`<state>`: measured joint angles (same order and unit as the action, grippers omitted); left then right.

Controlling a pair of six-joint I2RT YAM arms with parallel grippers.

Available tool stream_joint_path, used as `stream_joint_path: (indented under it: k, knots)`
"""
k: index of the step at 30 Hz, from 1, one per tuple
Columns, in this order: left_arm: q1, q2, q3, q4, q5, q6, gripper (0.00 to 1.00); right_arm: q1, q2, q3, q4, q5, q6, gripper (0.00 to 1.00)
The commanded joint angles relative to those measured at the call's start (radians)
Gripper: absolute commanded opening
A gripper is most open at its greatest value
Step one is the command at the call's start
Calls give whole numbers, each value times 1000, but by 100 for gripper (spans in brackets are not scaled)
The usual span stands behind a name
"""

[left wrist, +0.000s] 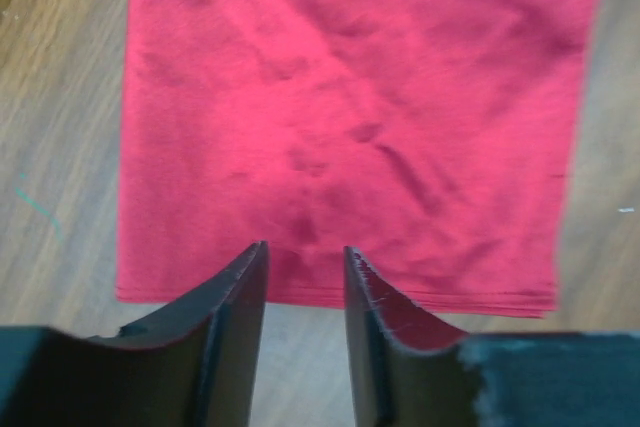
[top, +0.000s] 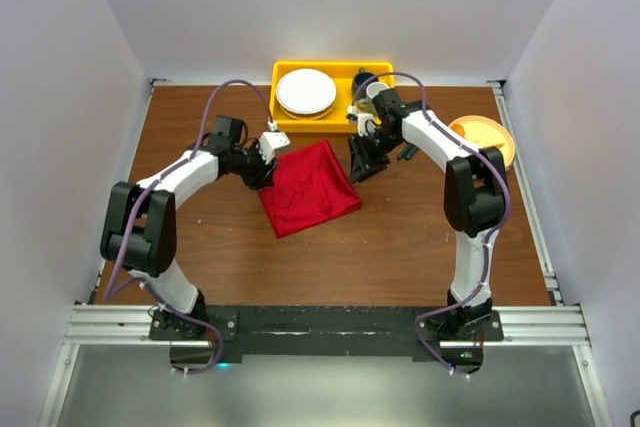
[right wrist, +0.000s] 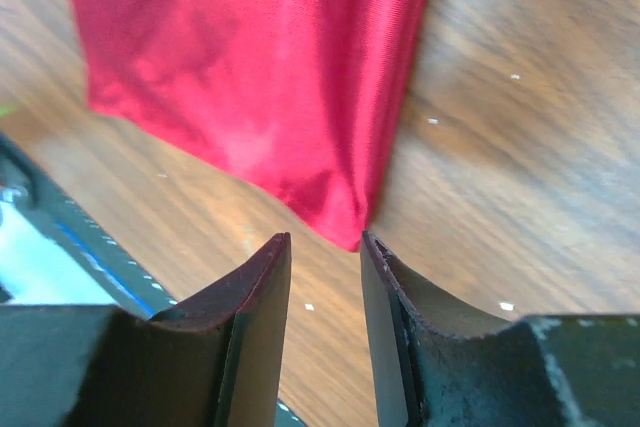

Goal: Fold the napkin into a case and place the utensils inside
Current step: Smooth out the square-folded napkin at the center of the board.

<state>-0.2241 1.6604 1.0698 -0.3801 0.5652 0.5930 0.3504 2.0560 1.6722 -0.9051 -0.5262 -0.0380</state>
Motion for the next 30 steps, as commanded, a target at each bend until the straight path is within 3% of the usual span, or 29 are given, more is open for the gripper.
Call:
stream_joint_path:
  k: [1, 6, 9, 16, 25, 30]
  knots:
    - [-18, 27, 58, -26, -48, 71, 40, -1, -28, -86, 60, -80, 73, 39]
    - [-114, -62, 3, -46, -14, 122, 50, -4, -56, -164, 83, -81, 99, 39]
    - [-220, -120, -68, -63, -53, 168, 52, -11, -74, -215, 78, -87, 102, 40]
    - [-343, -162, -169, -31, -166, 146, 60, -31, -140, -295, 135, -78, 142, 46]
    - [-393, -116, -166, -25, -246, 154, 61, -51, -85, -330, 222, -51, 185, 39]
    - [-394, -100, -171, -52, -246, 177, 54, -51, -74, -354, 236, -60, 191, 37]
